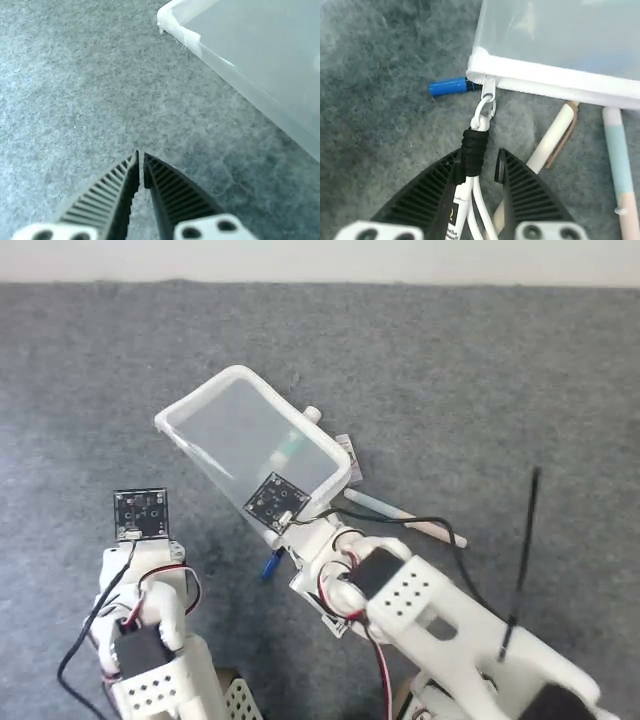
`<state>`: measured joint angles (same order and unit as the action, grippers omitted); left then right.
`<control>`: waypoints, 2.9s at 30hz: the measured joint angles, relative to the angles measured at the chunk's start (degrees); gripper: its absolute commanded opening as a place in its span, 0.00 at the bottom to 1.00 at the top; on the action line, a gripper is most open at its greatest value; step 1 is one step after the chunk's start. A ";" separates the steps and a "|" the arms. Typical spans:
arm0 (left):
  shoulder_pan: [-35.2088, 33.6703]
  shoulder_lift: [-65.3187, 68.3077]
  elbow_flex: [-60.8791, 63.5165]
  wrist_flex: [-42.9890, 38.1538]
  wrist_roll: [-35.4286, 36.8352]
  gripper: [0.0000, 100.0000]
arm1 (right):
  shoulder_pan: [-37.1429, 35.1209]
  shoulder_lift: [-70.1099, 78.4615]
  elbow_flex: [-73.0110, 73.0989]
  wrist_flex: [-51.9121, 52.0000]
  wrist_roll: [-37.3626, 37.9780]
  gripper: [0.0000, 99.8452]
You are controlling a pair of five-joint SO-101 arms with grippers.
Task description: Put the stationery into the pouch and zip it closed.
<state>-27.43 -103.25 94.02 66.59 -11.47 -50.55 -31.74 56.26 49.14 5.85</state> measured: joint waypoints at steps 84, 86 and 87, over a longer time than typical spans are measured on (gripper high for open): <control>15.12 0.00 -10.73 0.35 10.37 0.30 | 4.92 -12.13 -2.29 -5.45 3.87 0.01; 17.41 0.00 -10.73 0.53 10.99 0.30 | 4.92 -13.45 -1.76 -5.98 3.87 0.01; 18.46 0.00 -10.73 0.88 11.60 0.30 | 4.92 -13.80 -1.58 -6.07 3.87 0.01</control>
<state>-8.97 -103.25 83.30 67.47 0.13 -45.63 -45.54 54.68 43.08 9.71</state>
